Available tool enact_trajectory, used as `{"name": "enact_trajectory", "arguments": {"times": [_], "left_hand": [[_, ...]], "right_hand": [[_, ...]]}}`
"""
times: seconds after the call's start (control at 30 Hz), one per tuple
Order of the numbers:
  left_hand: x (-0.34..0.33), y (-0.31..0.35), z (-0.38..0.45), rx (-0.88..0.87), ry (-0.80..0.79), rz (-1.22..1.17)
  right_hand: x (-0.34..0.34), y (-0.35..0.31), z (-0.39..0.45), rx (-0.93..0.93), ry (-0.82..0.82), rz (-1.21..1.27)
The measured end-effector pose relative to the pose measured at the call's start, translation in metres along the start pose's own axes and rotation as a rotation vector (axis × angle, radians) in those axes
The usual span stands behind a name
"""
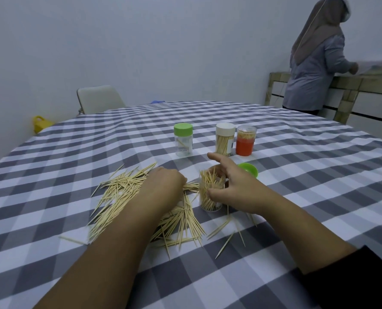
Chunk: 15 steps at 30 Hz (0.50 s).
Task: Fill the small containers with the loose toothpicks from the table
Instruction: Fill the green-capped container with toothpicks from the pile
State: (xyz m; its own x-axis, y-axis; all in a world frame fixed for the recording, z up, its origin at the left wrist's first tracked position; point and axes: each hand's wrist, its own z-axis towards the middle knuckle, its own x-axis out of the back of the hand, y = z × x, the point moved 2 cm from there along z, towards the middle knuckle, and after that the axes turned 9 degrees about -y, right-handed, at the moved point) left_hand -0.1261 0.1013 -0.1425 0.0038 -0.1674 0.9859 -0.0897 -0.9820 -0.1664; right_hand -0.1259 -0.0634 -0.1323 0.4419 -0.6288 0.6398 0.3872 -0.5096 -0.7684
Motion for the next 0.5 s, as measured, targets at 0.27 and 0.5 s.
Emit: {"name": "enact_trajectory", "arguments": {"times": [0.27, 0.5], "left_hand": [[-0.009, 0.0005, 0.0103, 0.071, 0.044, -0.093], [-0.0046, 0.0021, 0.0066, 0.1, 0.114, -0.211]], "right_hand": [[-0.0005, -0.0007, -0.0008, 0.012, 0.011, 0.01], [-0.0007, 0.0003, 0.0, 0.015, 0.011, 0.007]]}}
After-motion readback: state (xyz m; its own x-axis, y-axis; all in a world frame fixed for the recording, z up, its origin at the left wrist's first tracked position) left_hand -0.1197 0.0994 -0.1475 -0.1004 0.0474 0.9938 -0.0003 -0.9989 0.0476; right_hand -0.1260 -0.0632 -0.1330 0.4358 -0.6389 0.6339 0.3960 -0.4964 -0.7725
